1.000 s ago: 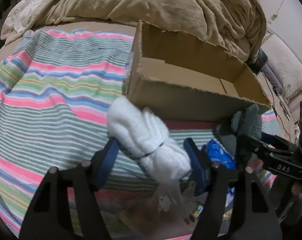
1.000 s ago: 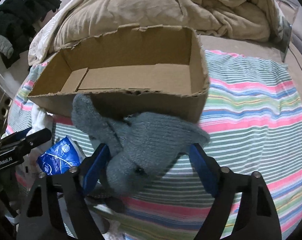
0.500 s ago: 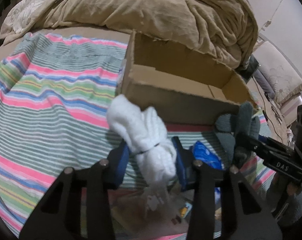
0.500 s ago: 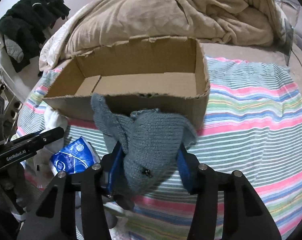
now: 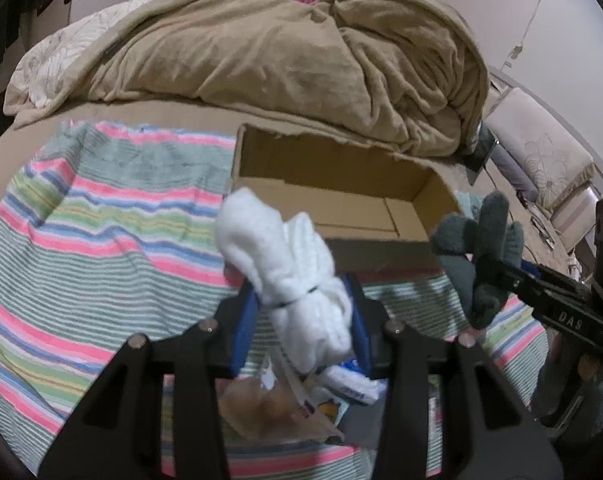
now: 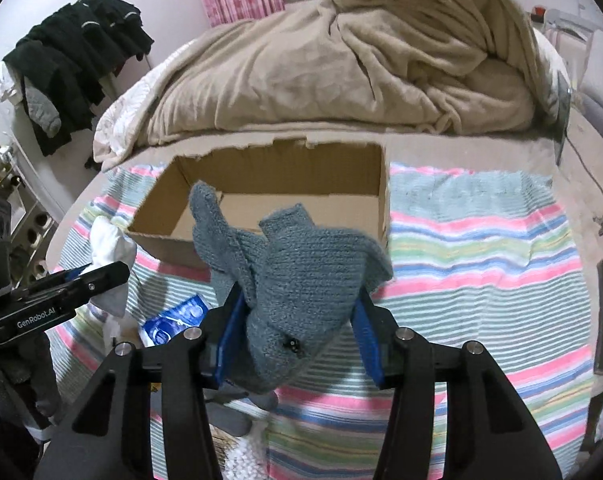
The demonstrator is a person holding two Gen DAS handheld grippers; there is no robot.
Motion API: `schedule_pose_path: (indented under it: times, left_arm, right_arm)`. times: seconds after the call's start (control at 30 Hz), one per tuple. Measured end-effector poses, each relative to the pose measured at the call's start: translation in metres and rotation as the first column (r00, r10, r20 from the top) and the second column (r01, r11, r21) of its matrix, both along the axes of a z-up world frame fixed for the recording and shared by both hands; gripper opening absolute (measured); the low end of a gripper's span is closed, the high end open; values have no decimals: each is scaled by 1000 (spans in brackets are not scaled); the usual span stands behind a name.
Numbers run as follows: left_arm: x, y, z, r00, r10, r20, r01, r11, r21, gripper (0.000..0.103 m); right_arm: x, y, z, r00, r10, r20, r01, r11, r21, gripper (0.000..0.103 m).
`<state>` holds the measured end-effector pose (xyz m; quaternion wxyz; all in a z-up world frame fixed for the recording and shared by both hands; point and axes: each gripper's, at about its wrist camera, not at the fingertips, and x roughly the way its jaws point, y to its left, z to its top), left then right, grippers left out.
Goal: Organize objects
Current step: 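Carry both items over the cardboard box and open both tools to drop them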
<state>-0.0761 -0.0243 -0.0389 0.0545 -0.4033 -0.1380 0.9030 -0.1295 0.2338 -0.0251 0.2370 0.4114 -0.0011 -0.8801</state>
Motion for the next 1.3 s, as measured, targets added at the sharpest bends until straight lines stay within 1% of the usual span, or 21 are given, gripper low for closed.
schedule_pose_path:
  times: [0.33, 0.57, 0.73, 1.03, 1.17, 1.3]
  left_arm:
    - [-9, 3, 28, 999, -18, -47, 16, 999, -36, 42]
    - [-28, 5, 38, 997, -32, -72, 27, 998, -65, 42]
    - [-51, 3, 31, 998, -36, -54, 33, 997, -63, 42]
    - [-86, 6, 3, 999, -51, 3, 51, 996, -74, 42]
    - [-95, 7, -8, 998, -54, 33, 57, 995, -86, 42]
    - [-100, 6, -13, 998, -44, 53, 48, 995, -86, 43]
  right_arm:
    - [-12, 2, 26, 997, 13, -77, -13, 1000, -7, 53]
    - [-31, 1, 32, 995, 17, -96, -17, 1000, 3, 53]
    - [-48, -1, 29, 994, 18, -103, -16, 1000, 15, 53]
    - [-77, -7, 11, 998, 15, -69, -13, 1000, 22, 53]
    - [-85, -12, 0, 998, 24, -51, -22, 999, 36, 53]
    - [-91, -16, -11, 999, 29, -27, -28, 999, 46, 54]
